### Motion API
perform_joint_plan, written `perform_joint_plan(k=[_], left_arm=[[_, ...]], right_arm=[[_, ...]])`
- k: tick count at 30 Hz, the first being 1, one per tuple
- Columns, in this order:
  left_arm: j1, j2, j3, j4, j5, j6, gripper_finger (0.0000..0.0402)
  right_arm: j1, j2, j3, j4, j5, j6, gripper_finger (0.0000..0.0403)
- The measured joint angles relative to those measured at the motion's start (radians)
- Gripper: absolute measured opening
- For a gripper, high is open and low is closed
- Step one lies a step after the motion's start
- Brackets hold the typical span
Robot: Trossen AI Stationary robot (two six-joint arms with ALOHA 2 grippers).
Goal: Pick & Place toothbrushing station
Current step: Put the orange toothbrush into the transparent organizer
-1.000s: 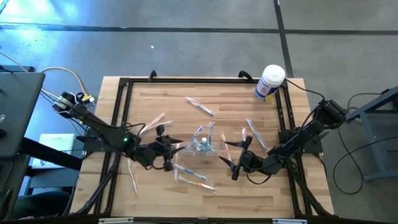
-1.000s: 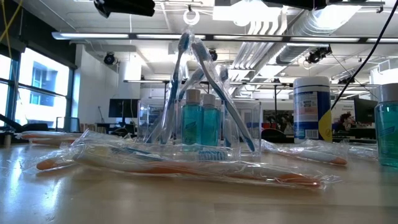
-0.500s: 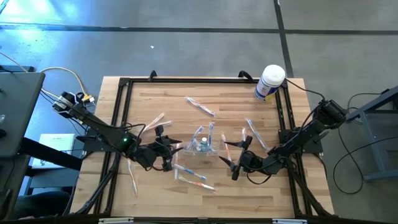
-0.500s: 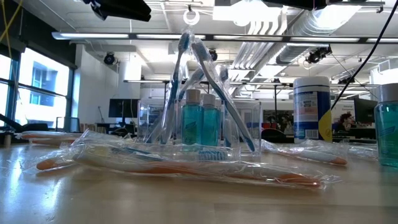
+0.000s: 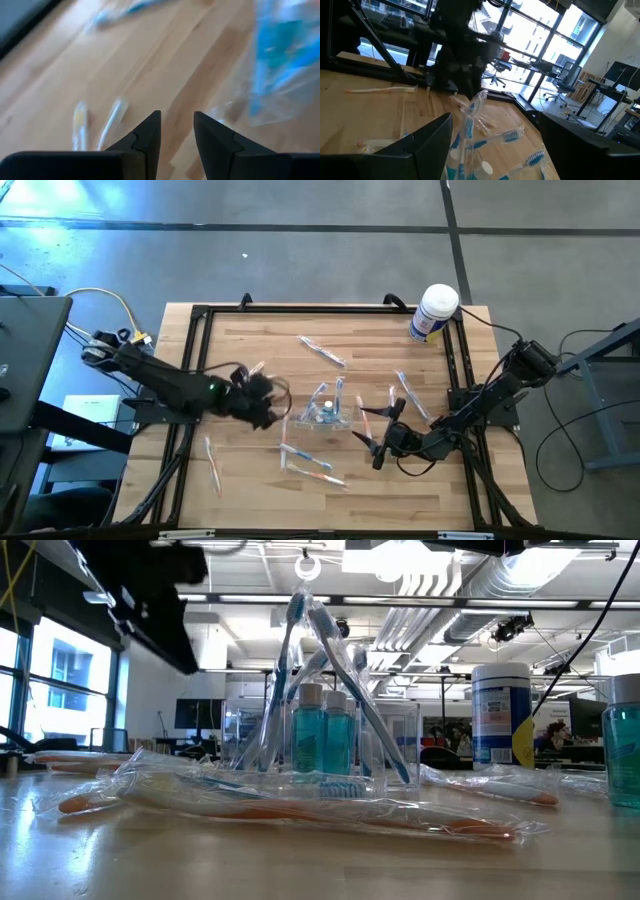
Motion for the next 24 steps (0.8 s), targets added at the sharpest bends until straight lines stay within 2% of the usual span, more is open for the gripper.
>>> perform_joint_plan(k=[5,7,15,24], left_arm=[[0.182,0.000,0.000,-0.045,0.191,-0.002,0.0111],[0.251,0.000,0.000,-0.077,0.235,0.021,0.0111],[0.448,0.000,0.000,-0.178,0.255,0.049,0.0111],[0.505,0.000,0.000,-0.122,0.240,0.076,0.0111]], right_arm=[[-0.026,0.000,0.000,-0.007,-0.019,0.049,0.0286],[-0.038,0.000,0.000,-0.032,-0.054,0.080,0.0286],[-0.059,0.000,0.000,-0.094,-0.185,0.146,0.0286],[-0.059,0.000,0.000,-0.098,-0.189,0.146,0.0286]])
